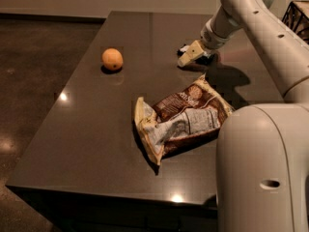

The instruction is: Pick rxbar blueberry

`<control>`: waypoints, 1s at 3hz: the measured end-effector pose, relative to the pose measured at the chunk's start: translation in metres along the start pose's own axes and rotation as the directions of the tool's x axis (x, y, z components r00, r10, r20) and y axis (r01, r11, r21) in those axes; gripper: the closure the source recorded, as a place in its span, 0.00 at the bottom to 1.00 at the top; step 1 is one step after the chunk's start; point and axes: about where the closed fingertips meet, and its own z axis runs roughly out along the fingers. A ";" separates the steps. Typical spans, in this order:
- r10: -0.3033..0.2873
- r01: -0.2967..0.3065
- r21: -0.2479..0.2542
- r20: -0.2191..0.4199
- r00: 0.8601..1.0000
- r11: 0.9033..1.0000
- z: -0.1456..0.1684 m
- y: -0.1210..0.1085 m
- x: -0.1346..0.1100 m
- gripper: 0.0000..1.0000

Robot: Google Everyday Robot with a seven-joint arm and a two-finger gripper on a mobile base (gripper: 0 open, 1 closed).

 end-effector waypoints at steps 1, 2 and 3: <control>0.005 -0.005 -0.010 -0.008 1.000 1.000 0.007 0.000 0.001 0.00; 0.003 -0.003 -0.041 0.003 1.000 0.999 0.005 0.003 0.000 0.17; 0.002 -0.001 -0.073 0.015 1.000 0.997 0.002 0.006 -0.001 0.41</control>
Offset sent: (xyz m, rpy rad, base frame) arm 0.0018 0.0005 0.0099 0.0689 0.0147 0.0366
